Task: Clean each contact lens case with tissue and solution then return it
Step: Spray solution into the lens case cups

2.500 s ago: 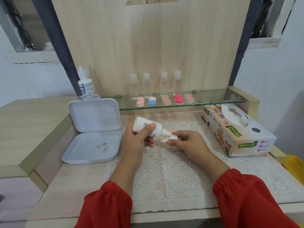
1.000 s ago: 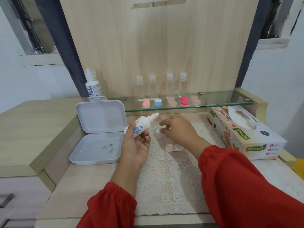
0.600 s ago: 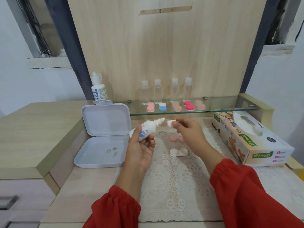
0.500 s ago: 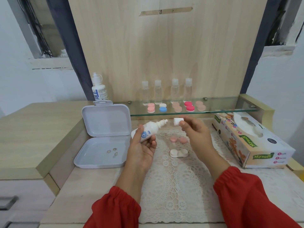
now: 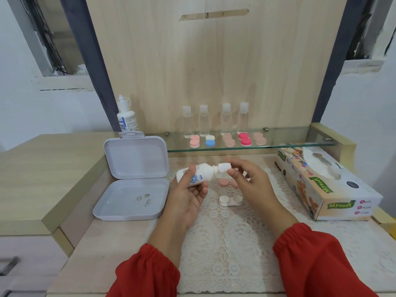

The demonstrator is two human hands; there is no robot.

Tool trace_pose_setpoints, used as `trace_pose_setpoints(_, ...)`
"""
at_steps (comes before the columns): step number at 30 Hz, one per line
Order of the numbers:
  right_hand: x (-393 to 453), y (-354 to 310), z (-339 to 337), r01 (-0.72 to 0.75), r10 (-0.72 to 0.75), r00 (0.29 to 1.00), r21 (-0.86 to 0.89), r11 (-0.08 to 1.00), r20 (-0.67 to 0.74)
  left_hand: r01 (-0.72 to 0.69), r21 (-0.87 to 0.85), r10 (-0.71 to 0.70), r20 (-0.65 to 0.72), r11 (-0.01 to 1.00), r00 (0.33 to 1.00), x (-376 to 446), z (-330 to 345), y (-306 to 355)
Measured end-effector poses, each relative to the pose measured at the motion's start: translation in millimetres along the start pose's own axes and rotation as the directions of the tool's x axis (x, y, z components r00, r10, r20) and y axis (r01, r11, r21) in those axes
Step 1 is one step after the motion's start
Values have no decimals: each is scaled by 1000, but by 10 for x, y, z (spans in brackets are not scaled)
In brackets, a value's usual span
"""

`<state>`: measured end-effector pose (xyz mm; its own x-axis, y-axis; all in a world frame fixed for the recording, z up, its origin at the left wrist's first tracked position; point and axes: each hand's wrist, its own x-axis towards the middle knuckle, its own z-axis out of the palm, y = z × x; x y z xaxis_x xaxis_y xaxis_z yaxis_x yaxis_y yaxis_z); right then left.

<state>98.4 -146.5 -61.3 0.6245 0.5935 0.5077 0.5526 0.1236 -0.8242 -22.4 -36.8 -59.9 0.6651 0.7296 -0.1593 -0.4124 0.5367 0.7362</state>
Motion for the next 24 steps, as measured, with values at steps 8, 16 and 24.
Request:
trace_pose_setpoints(8,41,87,-49,12,-5,999,-204,979,35,0,59,-3,47,998,999,-3,-2,-5)
trace_pose_setpoints(16,85,211,-40,315,-316,948,-284,905,44,12,36,-13,6,999,1000,19,-23,-7)
trace_pose_setpoints(24,90,178,-41,408,-437,900,-368,836,5,60,69,-63,42,996,997,-6,-2,6)
